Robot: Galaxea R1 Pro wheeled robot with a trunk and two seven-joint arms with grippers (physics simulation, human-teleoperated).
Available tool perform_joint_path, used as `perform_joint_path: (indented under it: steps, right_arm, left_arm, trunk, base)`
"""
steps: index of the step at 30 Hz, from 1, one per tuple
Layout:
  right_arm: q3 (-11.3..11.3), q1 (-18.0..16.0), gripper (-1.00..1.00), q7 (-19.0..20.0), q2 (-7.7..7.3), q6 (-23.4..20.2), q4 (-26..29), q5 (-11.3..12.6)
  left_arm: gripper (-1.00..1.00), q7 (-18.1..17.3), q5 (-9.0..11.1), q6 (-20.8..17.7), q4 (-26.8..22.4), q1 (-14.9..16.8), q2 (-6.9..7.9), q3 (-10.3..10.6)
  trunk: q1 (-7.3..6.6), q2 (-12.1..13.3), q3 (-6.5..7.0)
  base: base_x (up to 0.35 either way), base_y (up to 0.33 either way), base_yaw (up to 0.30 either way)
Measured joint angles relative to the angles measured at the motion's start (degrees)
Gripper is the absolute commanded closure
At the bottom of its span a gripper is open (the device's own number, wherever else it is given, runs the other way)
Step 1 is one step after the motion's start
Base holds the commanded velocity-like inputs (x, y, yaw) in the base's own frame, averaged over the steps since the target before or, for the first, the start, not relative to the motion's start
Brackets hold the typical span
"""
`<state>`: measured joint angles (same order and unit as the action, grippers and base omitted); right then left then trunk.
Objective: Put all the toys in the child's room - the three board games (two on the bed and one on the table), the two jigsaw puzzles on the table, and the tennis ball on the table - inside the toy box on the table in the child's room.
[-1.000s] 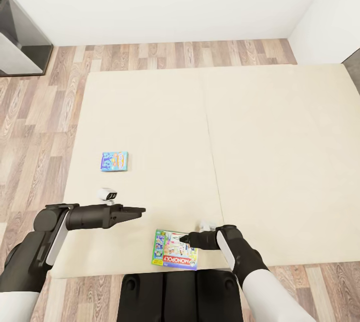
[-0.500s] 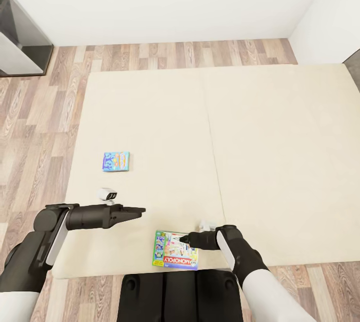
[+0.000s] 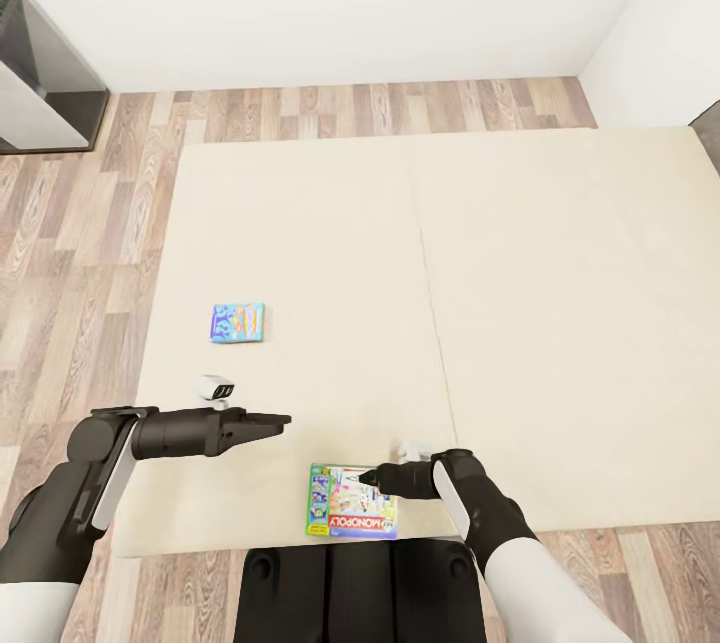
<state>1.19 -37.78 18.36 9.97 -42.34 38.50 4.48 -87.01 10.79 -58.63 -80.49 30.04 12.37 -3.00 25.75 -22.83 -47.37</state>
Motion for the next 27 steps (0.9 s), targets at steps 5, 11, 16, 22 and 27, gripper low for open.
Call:
perform_joint_path:
  steps: [5, 11, 16, 22, 27]
  right_arm:
    - [0.00, 0.00, -1.00, 0.03, 0.00, 0.03, 0.02, 0.00]
    - [0.00, -0.01, -1.00, 0.03, 0.00, 0.09, 0.01, 0.02]
    - [0.00, 0.00, -1.00, 0.06, 0.00, 0.09, 0.02, 0.07]
    - [0.00, 0.00, -1.00, 0.07, 0.00, 0.09, 0.03, 0.07]
    - [0.00, 0.00, -1.00, 0.07, 0.00, 0.09, 0.03, 0.07]
  left_arm:
    - [-1.00, 0.00, 0.05, 0.00, 0.00, 0.00, 0.00, 0.00]
    - [-1.00, 0.01, 0.10, 0.00, -0.01, -0.03, 0.00, -0.01]
    - [-1.00, 0.00, 0.09, 0.00, 0.00, -0.04, 0.00, 0.00]
    - [-1.00, 0.00, 0.09, 0.01, 0.00, -0.04, 0.00, 0.00]
    - [-1.00, 0.00, 0.08, 0.00, 0.00, -0.03, 0.00, 0.00]
  trunk:
    - [0.00, 0.00, 0.00]
    - [0.00, 0.00, 0.00]
    - [0.00, 0.00, 0.00]
    - [0.00, 0.00, 0.00]
    - [0.00, 0.00, 0.00]
  base:
    - [0.000, 0.002, 0.006]
    - [0.000, 0.000, 0.146]
    - [0.000, 0.000, 0.079]
    - [0.000, 0.000, 0.010]
    - [0.000, 0.006, 0.001]
